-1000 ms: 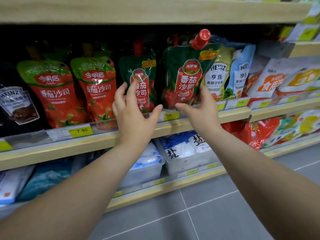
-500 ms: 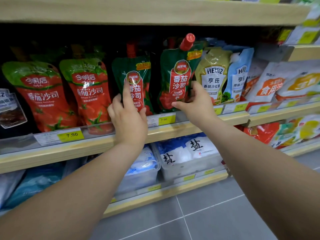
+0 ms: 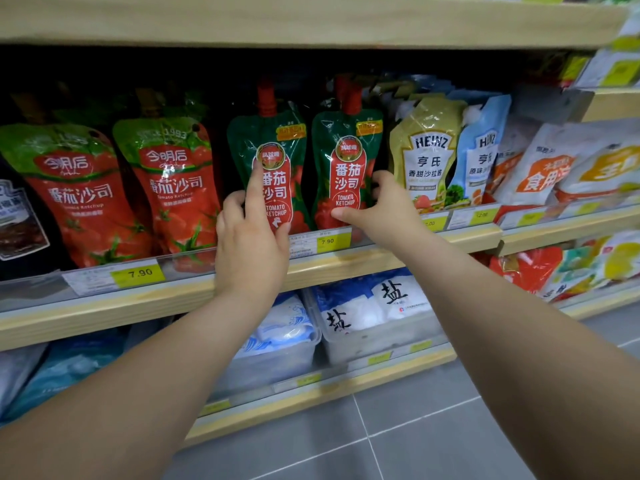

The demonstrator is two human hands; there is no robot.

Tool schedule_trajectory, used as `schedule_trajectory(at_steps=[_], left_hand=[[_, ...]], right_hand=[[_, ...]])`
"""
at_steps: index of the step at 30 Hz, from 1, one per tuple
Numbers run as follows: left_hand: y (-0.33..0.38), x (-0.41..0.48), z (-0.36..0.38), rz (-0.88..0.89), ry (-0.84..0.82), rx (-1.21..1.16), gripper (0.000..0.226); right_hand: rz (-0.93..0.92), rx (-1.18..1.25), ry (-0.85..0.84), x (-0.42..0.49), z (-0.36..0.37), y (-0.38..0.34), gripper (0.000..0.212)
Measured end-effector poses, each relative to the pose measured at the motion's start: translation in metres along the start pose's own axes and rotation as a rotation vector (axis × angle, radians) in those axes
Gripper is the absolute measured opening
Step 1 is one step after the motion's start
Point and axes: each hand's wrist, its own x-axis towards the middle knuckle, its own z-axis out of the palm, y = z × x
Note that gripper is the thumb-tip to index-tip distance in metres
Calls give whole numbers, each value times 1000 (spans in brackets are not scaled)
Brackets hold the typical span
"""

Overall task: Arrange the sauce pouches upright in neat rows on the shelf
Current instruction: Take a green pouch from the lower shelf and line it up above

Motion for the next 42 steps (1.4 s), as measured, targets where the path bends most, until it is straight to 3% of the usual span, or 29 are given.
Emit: schedule_trajectory(at_steps=[3,17,20,23,26,30,36,42], left_hand=[[0,1,-1,-7,-11,-7,81],[6,2,6,30,-24,-43,80],[-1,-6,-3,86,-3,-55,73],[-19,-13,-20,133,70,11,66],[-47,-17,-43,99,148,101,67],[-84,-18,-76,9,190,165,71],[-116,-8,-106,-61,221,173,82],[-127,0,-106,-181,193,-31,93]], right_hand=[[18,19,78,-2,10,-1,79],[55,59,33,4,-3,3,75],[-2,49,226,-12,8,-2,82],[-223,-53,424,-40,31,-16,73],[-431,-68,331,-61,66,-39,66],[-557,-47,156,-75,109,-71,72],[-465,-98,119,-74,144,-99,95],[-393,-74,80,-71,150,-106,105]])
